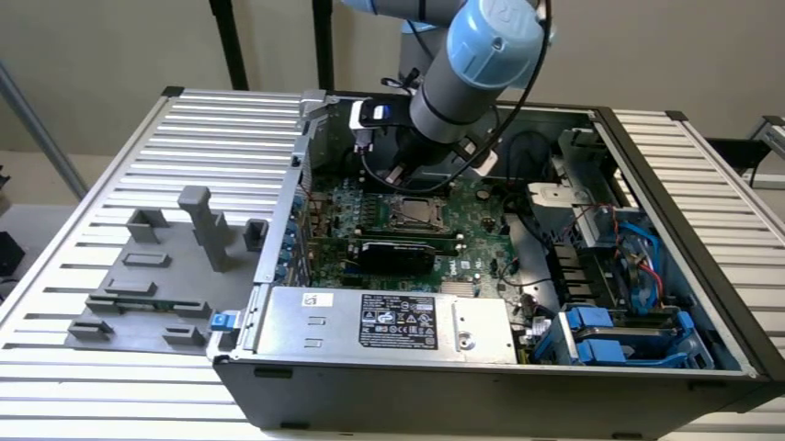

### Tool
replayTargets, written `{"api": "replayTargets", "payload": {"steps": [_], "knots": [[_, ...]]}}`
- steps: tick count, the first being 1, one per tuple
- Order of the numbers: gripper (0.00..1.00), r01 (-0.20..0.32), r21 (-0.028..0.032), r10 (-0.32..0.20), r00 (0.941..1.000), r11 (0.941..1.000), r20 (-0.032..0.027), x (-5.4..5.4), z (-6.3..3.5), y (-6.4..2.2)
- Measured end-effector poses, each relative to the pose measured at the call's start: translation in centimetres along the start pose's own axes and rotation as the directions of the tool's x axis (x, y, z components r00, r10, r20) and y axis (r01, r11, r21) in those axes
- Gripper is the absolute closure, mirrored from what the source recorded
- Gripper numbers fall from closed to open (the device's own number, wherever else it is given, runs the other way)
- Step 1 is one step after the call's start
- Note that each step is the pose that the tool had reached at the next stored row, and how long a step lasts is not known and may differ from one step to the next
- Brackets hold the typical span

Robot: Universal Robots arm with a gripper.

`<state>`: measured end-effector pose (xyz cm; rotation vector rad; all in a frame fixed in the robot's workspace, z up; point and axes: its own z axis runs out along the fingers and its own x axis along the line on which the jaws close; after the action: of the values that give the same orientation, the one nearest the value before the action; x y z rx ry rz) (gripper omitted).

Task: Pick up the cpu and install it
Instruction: 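Install the first cpu locking lever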

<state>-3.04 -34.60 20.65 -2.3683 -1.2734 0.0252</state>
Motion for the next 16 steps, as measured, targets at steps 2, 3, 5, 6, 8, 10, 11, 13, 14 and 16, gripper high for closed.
{"api": "replayTargets", "payload": {"steps": [2, 3, 5, 6, 8, 10, 11, 13, 14, 16], "knots": [[0.89, -0.001, -0.0022, 0.001, 1.0, 1.0, 0.003, 0.0, 0.28, 0.06], [0.89, -0.001, -0.0033, 0.001, 1.0, 1.0, 0.0046, 0.1, 0.4, 0.07], [0.89, -0.002, -0.0055, 0.002, 1.0, 1.0, 0.0078, 0.1, 0.58, 0.07], [0.89, -0.003, -0.0065, 0.003, 1.0, 1.0, 0.0091, 0.2, 0.66, 0.07], [0.89, -0.003, -0.0086, 0.004, 0.9999, 1.0, 0.0118, 0.3, 0.82, 0.02], [0.89, -0.004, -0.0107, 0.004, 0.9999, 0.9999, 0.0146, 0.5, 1.01, -0.06], [0.89, -0.005, -0.0121, 0.005, 0.9999, 0.9999, 0.0165, 0.6, 1.09, -0.09], [0.89, -0.006, -0.0163, 0.007, 0.9997, 0.9998, 0.0233, 0.7, 1.15, -0.08], [0.89, -0.007, -0.0173, 0.008, 0.9996, 0.9998, 0.0258, 0.8, 1.15, -0.05], [0.89, -0.009, -0.0159, 0.009, 0.9996, 0.9998, 0.0281, 0.8, 1.11, -0.05]]}}
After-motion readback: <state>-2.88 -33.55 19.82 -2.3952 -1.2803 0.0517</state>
